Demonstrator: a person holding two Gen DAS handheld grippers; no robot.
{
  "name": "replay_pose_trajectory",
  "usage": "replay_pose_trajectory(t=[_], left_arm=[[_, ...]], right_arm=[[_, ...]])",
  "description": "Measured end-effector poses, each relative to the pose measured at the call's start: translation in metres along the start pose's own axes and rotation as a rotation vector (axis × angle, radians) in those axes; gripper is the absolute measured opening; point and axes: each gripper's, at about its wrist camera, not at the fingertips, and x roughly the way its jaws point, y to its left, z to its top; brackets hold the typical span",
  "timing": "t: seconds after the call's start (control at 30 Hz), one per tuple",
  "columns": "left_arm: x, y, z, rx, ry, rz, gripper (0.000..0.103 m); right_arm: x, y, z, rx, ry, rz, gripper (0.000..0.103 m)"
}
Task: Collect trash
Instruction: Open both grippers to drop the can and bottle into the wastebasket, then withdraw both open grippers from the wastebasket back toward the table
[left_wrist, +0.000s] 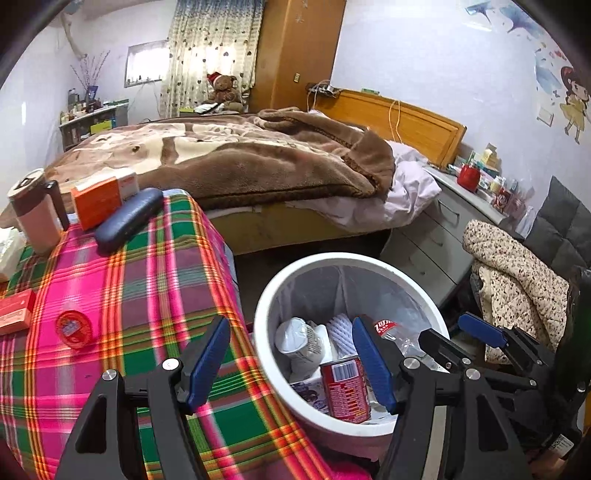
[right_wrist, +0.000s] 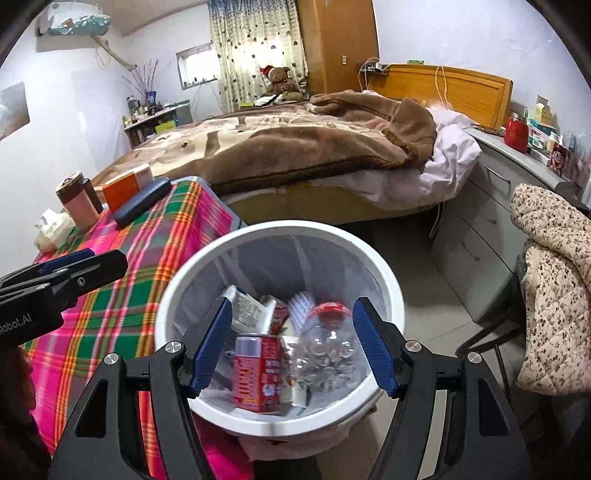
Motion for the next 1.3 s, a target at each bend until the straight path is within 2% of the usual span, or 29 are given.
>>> replay_pose_trajectory(t=[0.3, 0.63, 0.93, 1.3], left_arm=[[-0.031, 0.037, -0.003, -0.037, -0.051, 0.050, 0.068], [-0.064, 0.109, -0.013, -0.126, -0.089, 0.136, 0.068], [-0.089, 0.187, -0.023, -0.231, -0.110, 0.229, 0.068], [-0.098, 0.265, -0.028, -0.297, -0.099, 0.308, 0.069]], right_arm=[[-0.002, 0.033, 0.003, -0.028, -0.022, 0.046, 0.069], [0.004, 0.088, 0.002, -0.102, -0.036, 0.146, 0.069], [0.021, 0.143, 0.003, -0.138, 0.004, 0.246, 0.069], [0.051, 0.205, 0.007, -0.202, 0.063, 0.344, 0.069]])
